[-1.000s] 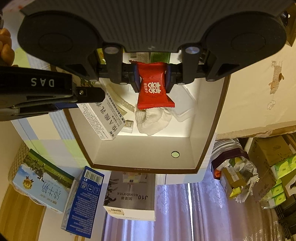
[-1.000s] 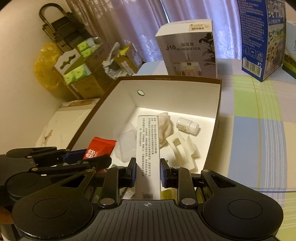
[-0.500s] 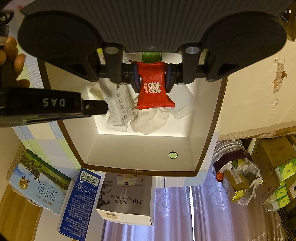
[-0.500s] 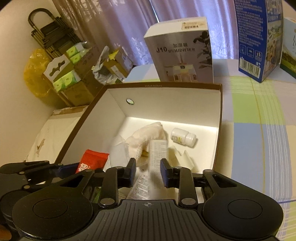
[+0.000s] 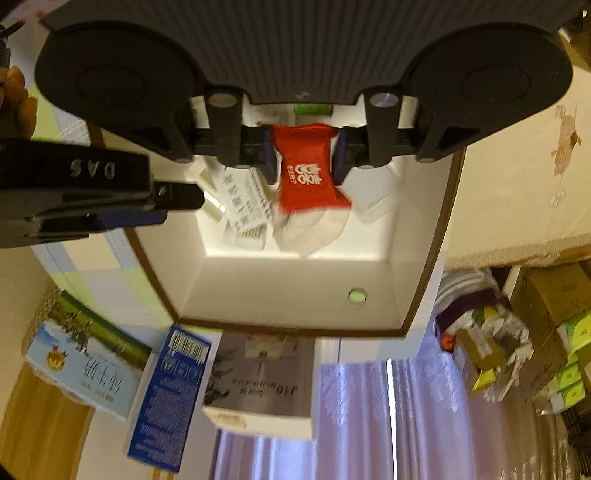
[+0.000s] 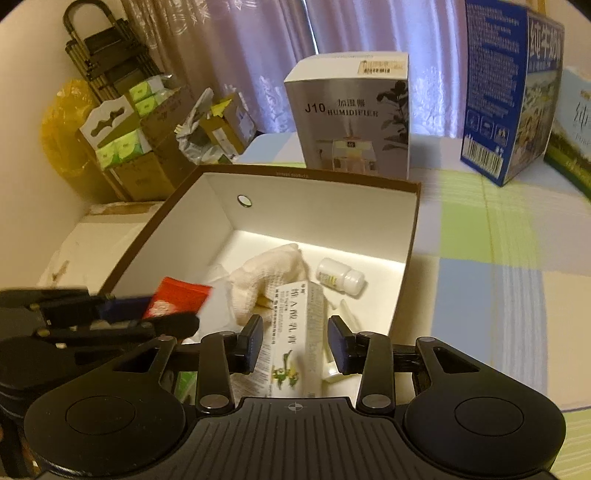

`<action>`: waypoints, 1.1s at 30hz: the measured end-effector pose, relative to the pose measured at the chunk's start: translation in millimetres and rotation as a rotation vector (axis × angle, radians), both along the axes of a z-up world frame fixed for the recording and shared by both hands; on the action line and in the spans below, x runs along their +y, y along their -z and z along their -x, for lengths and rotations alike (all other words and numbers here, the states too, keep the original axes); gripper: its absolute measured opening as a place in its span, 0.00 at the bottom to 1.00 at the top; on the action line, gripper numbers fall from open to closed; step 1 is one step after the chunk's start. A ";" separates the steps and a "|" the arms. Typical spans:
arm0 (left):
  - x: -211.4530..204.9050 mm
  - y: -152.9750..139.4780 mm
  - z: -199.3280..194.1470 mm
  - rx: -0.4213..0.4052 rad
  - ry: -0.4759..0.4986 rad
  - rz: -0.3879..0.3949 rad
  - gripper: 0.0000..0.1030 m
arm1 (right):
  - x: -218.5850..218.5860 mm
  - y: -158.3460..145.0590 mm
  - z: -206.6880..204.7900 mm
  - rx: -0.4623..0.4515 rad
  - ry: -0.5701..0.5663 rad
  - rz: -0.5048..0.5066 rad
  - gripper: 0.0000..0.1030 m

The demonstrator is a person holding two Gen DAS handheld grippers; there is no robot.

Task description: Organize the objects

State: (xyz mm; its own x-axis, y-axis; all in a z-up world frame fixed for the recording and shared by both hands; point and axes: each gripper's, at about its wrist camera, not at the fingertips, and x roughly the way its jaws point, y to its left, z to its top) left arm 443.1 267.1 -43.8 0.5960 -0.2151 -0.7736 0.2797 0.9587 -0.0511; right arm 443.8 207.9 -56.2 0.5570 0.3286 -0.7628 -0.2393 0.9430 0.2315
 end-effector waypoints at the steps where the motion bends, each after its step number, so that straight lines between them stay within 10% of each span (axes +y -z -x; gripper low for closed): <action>1: -0.1 -2.3 0.6 -0.015 0.005 0.009 0.48 | -0.1 -1.8 1.4 -0.008 -0.002 0.009 0.36; 13: 12.9 -18.5 19.4 -0.055 -0.036 -0.002 0.90 | -13.7 -19.1 33.4 -0.044 -0.005 0.017 0.58; 33: 21.0 -52.7 111.8 -0.076 -0.169 0.026 0.99 | -46.5 -39.3 116.6 -0.024 0.040 -0.024 0.65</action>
